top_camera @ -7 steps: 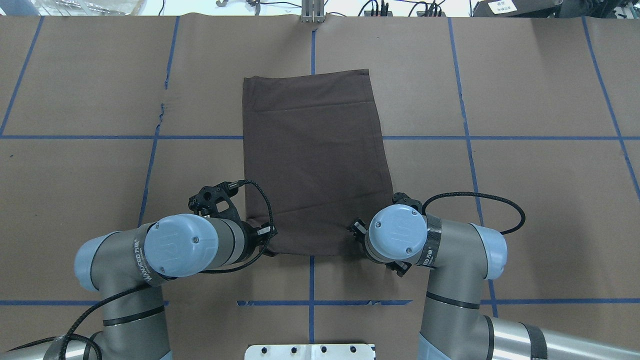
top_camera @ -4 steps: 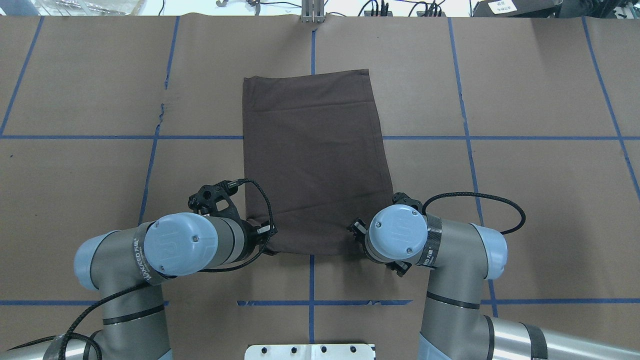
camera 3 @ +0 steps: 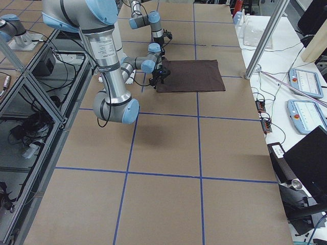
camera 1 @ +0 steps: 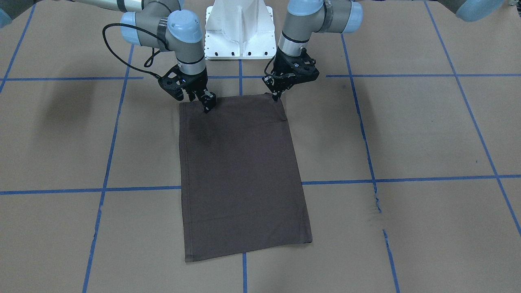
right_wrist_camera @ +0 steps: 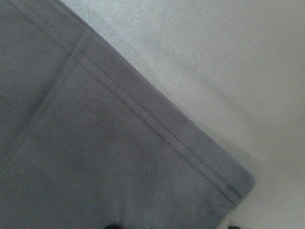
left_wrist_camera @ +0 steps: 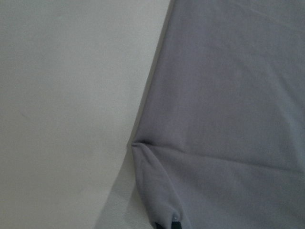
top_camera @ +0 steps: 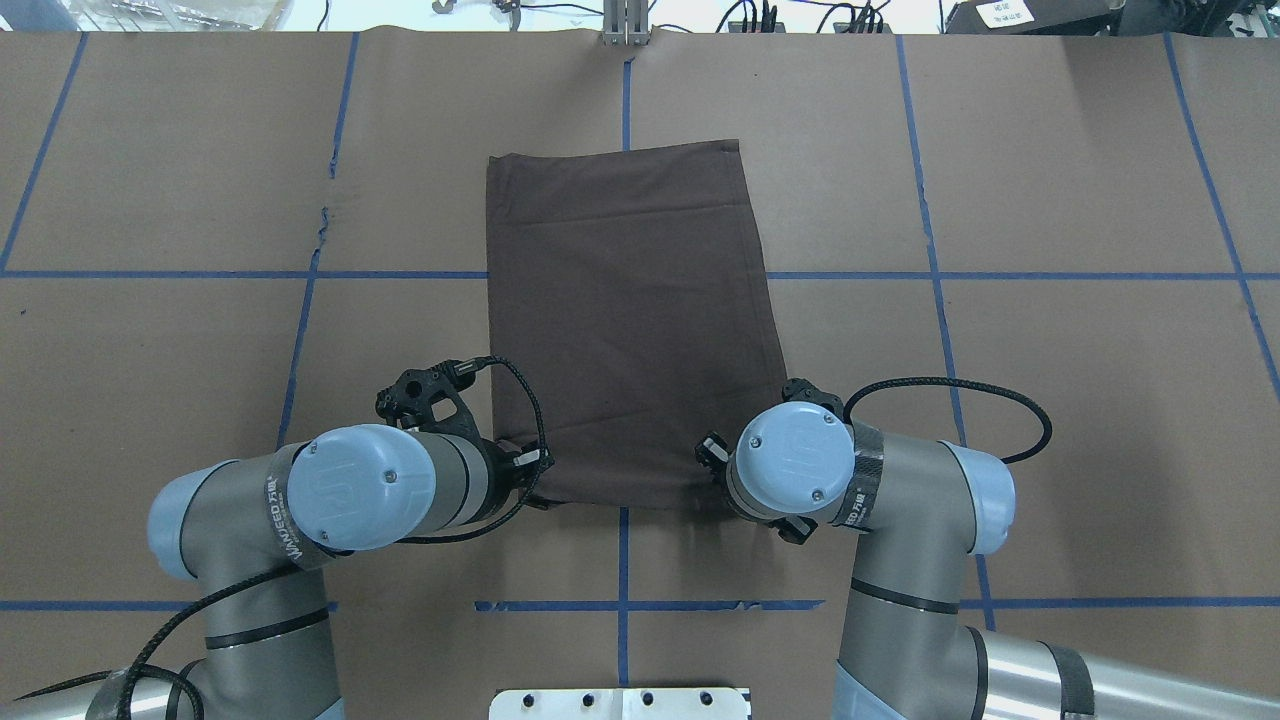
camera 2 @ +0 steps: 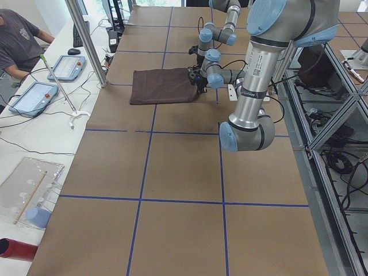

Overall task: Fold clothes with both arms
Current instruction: 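Grasp both near corners of the shirt with the left and right grippers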

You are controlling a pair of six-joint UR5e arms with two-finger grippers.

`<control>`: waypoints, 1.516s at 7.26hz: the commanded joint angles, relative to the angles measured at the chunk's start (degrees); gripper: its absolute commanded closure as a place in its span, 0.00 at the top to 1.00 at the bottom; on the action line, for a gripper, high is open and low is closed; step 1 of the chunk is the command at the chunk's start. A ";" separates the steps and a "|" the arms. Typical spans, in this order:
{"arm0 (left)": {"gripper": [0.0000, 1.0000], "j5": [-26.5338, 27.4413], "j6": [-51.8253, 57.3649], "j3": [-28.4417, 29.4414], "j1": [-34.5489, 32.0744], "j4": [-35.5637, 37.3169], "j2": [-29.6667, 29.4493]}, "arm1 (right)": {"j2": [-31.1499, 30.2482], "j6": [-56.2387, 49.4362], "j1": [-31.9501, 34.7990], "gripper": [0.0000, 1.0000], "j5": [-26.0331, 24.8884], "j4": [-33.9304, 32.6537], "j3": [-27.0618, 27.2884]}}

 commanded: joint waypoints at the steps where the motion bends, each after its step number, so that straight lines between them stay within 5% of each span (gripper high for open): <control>1: 0.00 0.00 0.00 0.00 0.00 0.00 0.04 | 0.14 0.00 0.64 0.39 0.19 0.01 0.23; 4: 0.00 0.00 0.00 0.00 0.00 0.00 -0.05 | 0.32 -0.17 1.26 0.04 0.45 -0.08 0.67; 8: 0.00 0.00 0.00 -0.52 0.00 0.35 -0.32 | 1.01 0.52 1.79 0.00 0.20 -0.08 1.19; 11: 0.00 0.00 -0.09 -7.55 1.05 6.67 0.39 | 0.06 0.70 -0.39 0.00 0.72 -0.17 7.05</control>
